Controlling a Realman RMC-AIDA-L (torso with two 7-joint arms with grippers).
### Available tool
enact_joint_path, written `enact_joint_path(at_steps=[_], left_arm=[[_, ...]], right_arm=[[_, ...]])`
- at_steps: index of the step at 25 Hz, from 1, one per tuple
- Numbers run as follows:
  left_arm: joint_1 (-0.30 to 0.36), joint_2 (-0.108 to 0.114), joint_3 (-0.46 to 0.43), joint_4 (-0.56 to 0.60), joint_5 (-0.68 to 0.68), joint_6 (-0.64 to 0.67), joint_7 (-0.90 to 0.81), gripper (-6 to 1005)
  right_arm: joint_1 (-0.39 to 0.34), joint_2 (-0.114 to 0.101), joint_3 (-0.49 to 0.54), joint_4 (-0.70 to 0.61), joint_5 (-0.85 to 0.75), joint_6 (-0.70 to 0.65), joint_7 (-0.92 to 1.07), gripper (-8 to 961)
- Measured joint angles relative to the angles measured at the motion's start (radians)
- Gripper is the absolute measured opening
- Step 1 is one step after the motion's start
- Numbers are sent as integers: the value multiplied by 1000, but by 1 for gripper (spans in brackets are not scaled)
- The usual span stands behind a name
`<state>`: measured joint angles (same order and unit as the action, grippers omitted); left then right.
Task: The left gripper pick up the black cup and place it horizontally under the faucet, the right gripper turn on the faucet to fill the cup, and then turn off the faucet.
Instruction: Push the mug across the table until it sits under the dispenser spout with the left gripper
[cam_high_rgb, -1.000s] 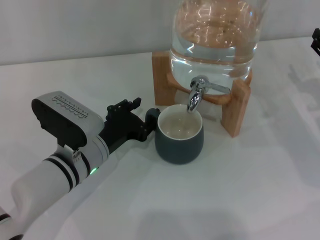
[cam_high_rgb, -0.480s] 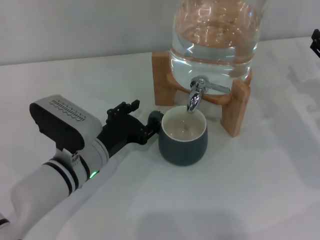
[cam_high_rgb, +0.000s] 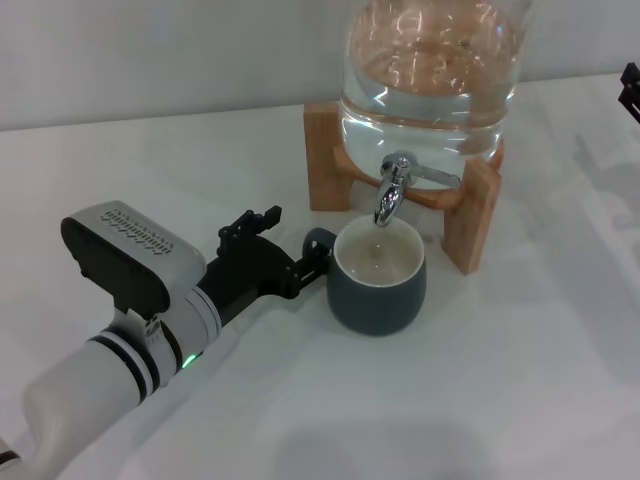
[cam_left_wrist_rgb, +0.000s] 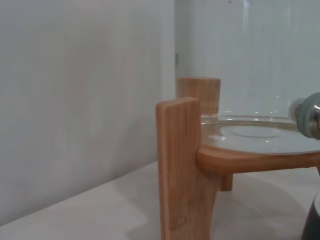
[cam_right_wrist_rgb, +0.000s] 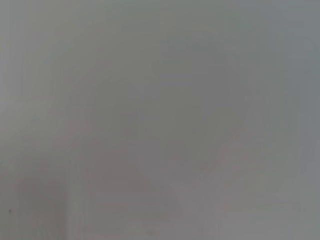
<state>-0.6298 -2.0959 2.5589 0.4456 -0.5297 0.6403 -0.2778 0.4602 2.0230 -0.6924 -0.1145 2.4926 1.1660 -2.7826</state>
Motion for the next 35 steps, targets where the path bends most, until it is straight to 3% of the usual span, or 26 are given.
enact_joint_path(at_steps=[7,35], left_arm=[[27,3,4,22,1,2,6,777],[115,11,5,82,2,58,69,777]], right_arm=[[-2,0,-5,8,0,8,0,842],[-7,0,-8,9,0,11,0,841]])
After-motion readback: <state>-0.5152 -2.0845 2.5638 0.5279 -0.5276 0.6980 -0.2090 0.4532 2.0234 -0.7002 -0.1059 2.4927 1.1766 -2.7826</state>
